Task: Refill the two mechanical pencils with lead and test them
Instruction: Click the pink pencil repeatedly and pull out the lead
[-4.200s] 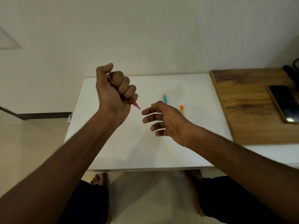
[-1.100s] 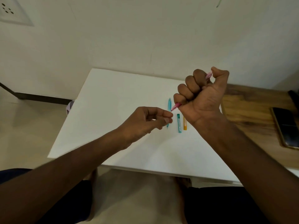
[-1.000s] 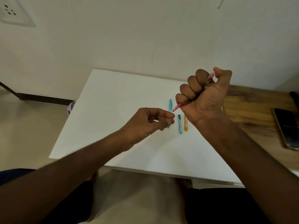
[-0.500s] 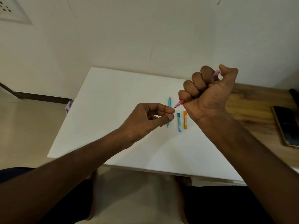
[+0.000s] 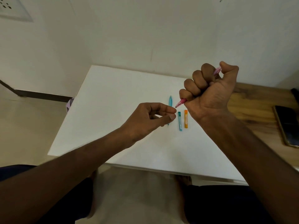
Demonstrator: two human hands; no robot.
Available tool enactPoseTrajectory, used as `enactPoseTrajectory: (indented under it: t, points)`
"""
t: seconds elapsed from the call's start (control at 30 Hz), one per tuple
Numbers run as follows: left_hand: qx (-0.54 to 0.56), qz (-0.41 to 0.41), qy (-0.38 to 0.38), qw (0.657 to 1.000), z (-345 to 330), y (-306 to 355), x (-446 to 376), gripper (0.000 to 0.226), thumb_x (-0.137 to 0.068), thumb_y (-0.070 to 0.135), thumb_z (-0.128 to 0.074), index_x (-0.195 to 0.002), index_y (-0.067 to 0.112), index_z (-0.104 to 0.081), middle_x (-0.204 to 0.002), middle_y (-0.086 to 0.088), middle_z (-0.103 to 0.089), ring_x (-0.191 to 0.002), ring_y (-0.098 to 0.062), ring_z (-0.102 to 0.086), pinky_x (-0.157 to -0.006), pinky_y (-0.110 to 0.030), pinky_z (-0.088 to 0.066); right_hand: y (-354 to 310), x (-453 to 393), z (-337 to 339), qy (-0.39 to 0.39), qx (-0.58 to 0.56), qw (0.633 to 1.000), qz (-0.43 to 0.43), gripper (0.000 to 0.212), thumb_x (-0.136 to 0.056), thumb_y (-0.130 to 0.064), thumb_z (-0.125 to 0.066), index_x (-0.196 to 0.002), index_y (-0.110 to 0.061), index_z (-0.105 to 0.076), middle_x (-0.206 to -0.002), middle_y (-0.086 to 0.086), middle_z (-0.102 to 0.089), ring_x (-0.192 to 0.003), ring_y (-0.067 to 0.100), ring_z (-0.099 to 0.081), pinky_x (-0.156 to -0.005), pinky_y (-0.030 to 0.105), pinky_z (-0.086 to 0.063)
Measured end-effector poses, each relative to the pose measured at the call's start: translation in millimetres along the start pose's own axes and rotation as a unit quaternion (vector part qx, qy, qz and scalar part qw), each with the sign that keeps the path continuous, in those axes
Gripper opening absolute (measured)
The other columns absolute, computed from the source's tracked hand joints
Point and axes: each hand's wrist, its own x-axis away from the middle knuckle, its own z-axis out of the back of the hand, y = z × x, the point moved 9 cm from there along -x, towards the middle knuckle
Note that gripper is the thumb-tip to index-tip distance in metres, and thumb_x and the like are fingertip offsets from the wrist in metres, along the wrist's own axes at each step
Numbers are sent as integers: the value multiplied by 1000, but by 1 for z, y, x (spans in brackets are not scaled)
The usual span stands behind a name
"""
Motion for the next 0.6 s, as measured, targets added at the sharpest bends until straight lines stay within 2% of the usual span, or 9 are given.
enactPoseTrajectory:
  t: [0.17,0.43,0.6]
  points:
    - [13,-3,10,1000,2,1,-1,17,-93,27,-81,-110,24,-82,-97,8,-81,-68,-1,-67,-59,-8,-47,3,2,-7,-13,2,1000,-12,48,-97,-50,-26,-59,-22,-19,-53,-6,-11,-46,12,-7,-47,19,-17]
    - [28,-27,6,999,0,5,0,13,-92,27,-83,-103,32,-80,-98,12,-81,-66,0,-67,-60,-9,-49,6,3,-6,-10,-5,1000,-21,50,-101,-50,-22,-59,-22,-18,-53,-6,-10,-47,12,-7,-47,20,-16]
    - [39,-42,-4,998,-2,7,0,17,-92,20,-82,-108,25,-80,-105,8,-81,-63,-2,-64,-60,-10,-49,5,2,-1,6,-11,1000,-19,52,-102,-52,-21,-59,-23,-19,-53,-6,-11,-47,12,-8,-46,19,-18]
